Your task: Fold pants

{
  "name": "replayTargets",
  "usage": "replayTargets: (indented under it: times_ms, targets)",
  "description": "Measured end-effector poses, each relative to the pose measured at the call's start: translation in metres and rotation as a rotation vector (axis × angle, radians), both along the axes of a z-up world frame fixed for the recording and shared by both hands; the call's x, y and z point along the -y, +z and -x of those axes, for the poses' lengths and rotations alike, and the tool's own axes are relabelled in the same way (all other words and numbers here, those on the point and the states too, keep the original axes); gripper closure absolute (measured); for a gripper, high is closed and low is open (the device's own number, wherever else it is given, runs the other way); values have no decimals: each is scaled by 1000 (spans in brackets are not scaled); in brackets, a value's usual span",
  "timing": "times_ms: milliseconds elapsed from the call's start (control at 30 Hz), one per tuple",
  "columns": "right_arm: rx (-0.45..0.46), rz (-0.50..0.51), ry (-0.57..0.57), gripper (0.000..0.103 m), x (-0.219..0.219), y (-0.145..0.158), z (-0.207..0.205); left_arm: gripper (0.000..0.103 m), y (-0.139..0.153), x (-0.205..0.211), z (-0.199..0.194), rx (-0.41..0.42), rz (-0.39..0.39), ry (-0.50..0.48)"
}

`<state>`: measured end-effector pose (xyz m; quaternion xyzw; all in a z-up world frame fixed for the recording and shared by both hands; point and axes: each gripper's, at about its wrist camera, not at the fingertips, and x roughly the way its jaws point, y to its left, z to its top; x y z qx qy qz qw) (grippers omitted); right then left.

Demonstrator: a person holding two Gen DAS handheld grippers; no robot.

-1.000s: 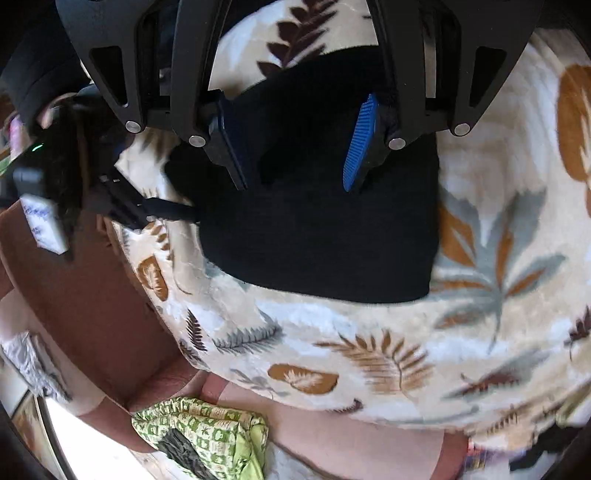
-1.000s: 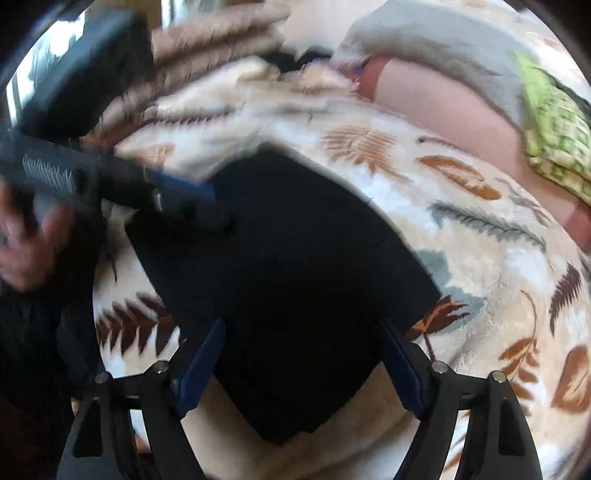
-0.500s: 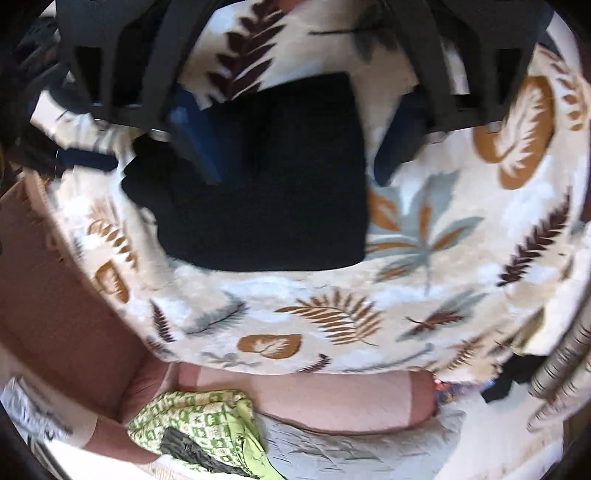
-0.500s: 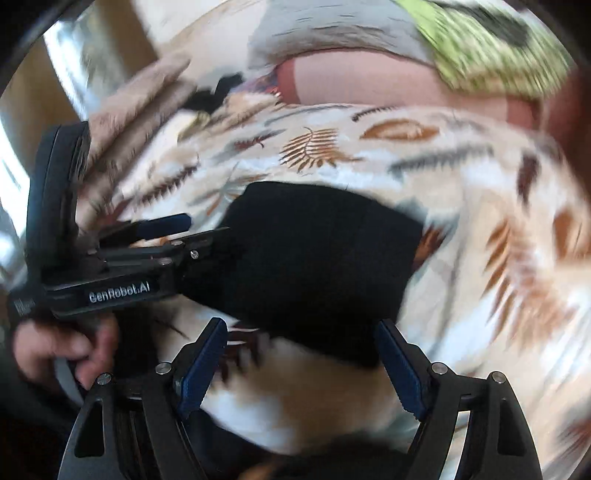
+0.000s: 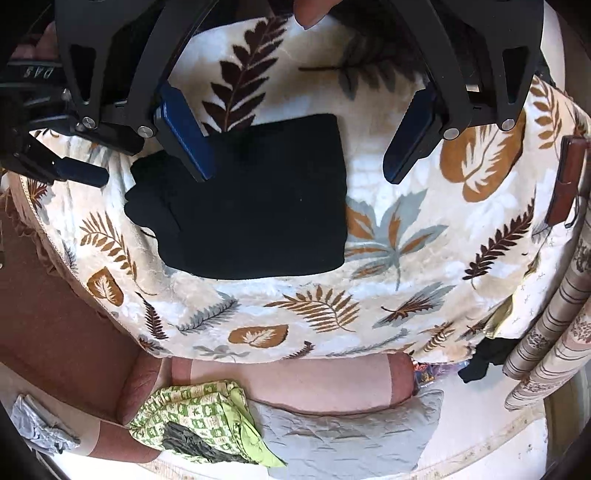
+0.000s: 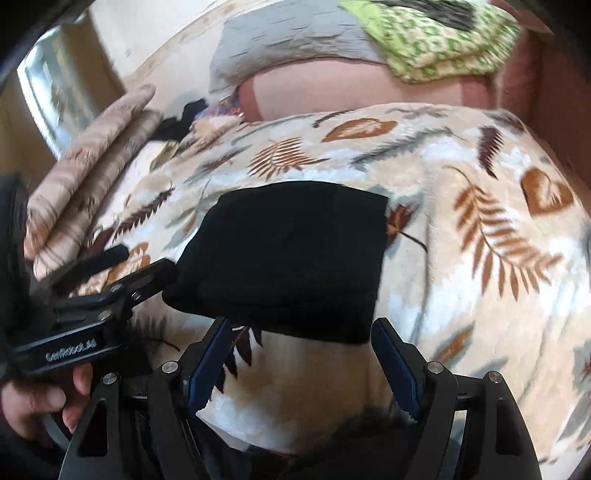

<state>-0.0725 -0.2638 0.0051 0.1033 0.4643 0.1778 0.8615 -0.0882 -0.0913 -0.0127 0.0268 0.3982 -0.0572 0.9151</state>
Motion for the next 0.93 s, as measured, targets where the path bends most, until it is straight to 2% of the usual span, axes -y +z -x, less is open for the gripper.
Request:
replayTargets:
  times_ms: [100,300,467,633,767,933]
  targets:
    - [-1,-29,-14,26,3,-1,6,10,4,-1,8,18,19,1]
    - [16,-39,-15,26,5,0,9,10,11,0,18,106,1,14]
    - [10,-38,-17,26,6,-1,7,10,9,-11,15,92,62,15]
    - [7,-42,-17,26,6,-2,7,10,4,-2,15,51,87,-58]
    - [8,-42,-14,27,5,-2,7,10,-2,7,14,28,65,-88]
    - [6,-44,-15,26,5,-2,7,10,-3,8,16,53,36,-67]
